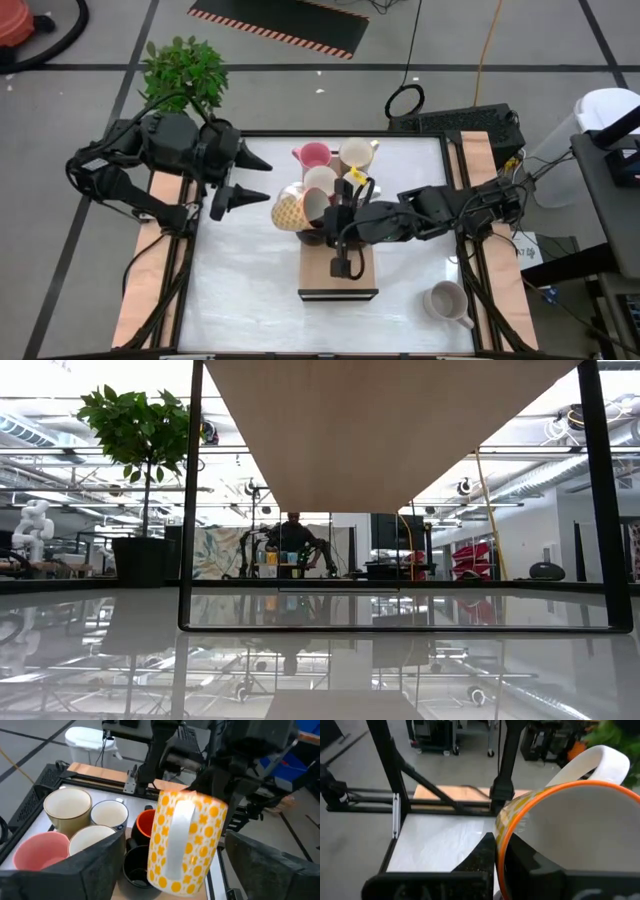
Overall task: Place coffee mugs
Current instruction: Put the yellow mug on the shelf
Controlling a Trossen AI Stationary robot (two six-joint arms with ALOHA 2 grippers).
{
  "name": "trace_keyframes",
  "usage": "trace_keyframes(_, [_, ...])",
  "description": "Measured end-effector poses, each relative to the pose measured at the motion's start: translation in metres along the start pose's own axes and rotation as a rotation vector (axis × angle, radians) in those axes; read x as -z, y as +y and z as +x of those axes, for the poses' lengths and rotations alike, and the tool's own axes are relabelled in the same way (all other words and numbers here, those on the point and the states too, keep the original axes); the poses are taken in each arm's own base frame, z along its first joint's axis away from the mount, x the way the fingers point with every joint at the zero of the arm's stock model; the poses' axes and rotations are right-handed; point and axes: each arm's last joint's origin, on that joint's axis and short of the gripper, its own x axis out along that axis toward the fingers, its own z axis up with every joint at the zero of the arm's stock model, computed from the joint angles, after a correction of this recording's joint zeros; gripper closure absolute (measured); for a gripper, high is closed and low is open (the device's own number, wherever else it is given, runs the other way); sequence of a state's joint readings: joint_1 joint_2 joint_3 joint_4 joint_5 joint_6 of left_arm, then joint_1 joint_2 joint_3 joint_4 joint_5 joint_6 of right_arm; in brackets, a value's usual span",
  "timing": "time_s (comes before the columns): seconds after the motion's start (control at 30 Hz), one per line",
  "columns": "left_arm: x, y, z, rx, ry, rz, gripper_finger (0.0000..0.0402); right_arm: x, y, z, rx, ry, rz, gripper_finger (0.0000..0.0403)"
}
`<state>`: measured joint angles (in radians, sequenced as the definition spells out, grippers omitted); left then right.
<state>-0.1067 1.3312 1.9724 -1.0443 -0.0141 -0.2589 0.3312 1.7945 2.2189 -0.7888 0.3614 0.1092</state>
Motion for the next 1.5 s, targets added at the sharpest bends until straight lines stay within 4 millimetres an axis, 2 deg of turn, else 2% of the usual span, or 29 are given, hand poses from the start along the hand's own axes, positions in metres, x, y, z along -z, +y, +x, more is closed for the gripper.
trace_keyframes(0.23, [0.000,-0.002,0.001,0.055,0.013,0.046,0.0053,0.002,0.003,0.002,-0.041,0.015,-0.041,0.0393])
trace_keyframes(0.47, [-0.003,0.001,0.030,0.075,0.044,0.054,0.0061,0.003,-0.003,0.005,-0.039,0.028,-0.126,0.0393])
trace_keyframes(0.73, [-0.005,0.001,0.062,0.072,0.047,0.052,0.0132,0.003,-0.010,0.004,-0.023,0.046,-0.171,0.0393])
trace_keyframes(1.1, [-0.005,0.001,0.061,0.016,0.032,0.051,0.0291,0.001,-0.028,-0.016,-0.070,0.073,-0.198,0.0391])
trace_keyframes(1.5, [-0.004,0.000,0.060,0.049,0.047,0.107,0.0337,0.002,-0.031,-0.016,-0.141,0.092,-0.193,0.0391])
